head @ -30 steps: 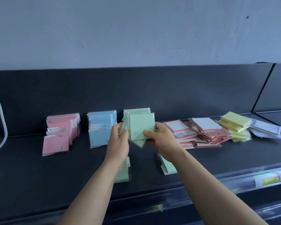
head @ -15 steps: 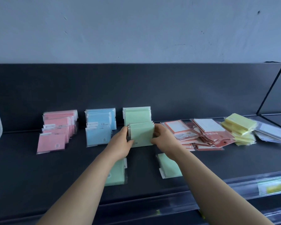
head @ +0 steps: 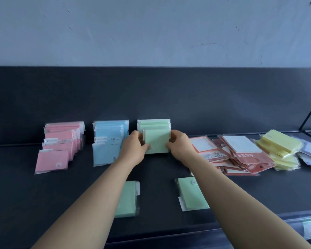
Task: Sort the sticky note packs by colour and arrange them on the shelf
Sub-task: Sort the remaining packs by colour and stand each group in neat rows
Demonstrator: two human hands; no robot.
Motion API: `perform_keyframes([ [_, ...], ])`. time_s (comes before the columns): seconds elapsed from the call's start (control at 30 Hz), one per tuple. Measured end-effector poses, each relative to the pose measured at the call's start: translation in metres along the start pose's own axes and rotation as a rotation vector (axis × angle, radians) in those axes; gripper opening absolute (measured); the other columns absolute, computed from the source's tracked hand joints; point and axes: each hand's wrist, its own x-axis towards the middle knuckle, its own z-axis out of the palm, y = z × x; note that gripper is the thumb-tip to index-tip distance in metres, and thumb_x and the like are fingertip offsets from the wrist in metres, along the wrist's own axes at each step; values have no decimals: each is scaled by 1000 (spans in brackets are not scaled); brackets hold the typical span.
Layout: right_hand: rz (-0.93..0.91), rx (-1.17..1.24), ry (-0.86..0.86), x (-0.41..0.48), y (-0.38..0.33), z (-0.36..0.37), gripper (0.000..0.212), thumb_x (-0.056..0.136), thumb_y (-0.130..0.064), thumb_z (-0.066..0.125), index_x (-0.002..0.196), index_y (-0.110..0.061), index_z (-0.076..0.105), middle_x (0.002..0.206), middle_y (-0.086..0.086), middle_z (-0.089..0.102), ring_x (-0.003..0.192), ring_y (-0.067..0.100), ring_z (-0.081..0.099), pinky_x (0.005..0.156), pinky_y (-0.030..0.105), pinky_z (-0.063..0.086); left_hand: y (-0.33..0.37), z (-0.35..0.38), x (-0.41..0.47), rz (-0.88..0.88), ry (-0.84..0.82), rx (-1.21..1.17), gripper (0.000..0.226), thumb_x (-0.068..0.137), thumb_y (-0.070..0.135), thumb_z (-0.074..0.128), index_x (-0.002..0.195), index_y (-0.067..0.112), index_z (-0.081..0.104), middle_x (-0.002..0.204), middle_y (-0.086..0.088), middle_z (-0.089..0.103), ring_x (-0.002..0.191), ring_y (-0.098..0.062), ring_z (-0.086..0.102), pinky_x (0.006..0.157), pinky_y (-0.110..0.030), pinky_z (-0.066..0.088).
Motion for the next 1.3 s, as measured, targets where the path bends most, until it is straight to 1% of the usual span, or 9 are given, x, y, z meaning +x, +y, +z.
perform_keyframes([
  [0.13, 20, -79, -41, 5, 5, 5, 52, 84, 5, 48, 131, -17, 50, 99, -3, 64, 91, 19, 61, 72, 26, 46, -6, 4, 9, -31, -27, 59, 33, 87, 28, 69, 111, 10, 55, 110, -4, 62, 96, -20, 57, 76, -29, 42],
  [0.27, 24, -67, -59, 4, 13, 5, 63, 81, 3, 59, 138, -17, 42, 102, -4, 62, 93, 15, 60, 66, 20, 46, -11, 3, 7, -22, -58, 23, 37, 85, 27, 72, 115, 12, 55, 109, 2, 60, 95, -16, 56, 74, -27, 40],
  [0.4, 15, -72, -60, 4, 13, 4, 65, 78, 0, 66, 137, -15, 42, 107, 0, 62, 97, 19, 61, 73, 26, 49, -15, 3, 7, -32, -72, 10, 44, 81, 23, 77, 117, 12, 54, 110, 1, 62, 98, -18, 59, 76, -28, 45],
  [0.53, 5, -135, -56, 4, 14, 6, 70, 77, -4, 68, 140, -16, 39, 114, 5, 59, 99, 20, 59, 71, 25, 47, -15, 6, 9, -36, -74, 28, 37, 79, 17, 78, 109, 12, 57, 105, -1, 65, 93, -19, 63, 78, -31, 50],
  [0.7, 8, -198, -41, 5, 14, 8, 74, 75, -9, 69, 141, -17, 37, 120, 8, 57, 105, 24, 56, 83, 33, 50, -14, 9, 12, -33, -44, 21, 33, 81, 12, 76, 108, 12, 58, 105, -1, 66, 93, -18, 62, 72, -25, 42],
  [0.97, -9, -244, -43, -3, 12, 5, 71, 76, -12, 71, 138, -14, 38, 118, 8, 55, 101, 24, 57, 76, 29, 46, -18, 7, 8, -35, -48, 5, 49, 81, 21, 77, 123, 12, 53, 112, -1, 63, 101, -19, 60, 81, -29, 45],
  [1.1, -14, -243, -33, -12, 5, 4, 56, 77, -12, 69, 127, -13, 45, 114, 7, 56, 98, 23, 57, 73, 29, 46, -17, 5, 4, -26, -58, 10, 53, 81, 24, 76, 126, 12, 51, 114, -1, 62, 102, -19, 60, 84, -30, 46],
  [1.23, -31, -268, -34, -24, -4, 0, 41, 78, -15, 69, 113, -12, 47, 108, 5, 58, 89, 21, 58, 56, 23, 41, -11, -7, -11, -6, -75, 4, 61, 83, 25, 74, 135, 13, 45, 126, -1, 57, 110, -20, 58, 92, -35, 48],
  [1.3, -51, -307, -43, -35, -10, -5, 35, 79, -17, 69, 105, -15, 45, 100, 1, 56, 81, 17, 54, 52, 20, 35, -8, -18, -24, 26, -81, 1, 64, 84, 25, 74, 138, 12, 42, 130, -2, 55, 110, -19, 57, 94, -34, 47],
])
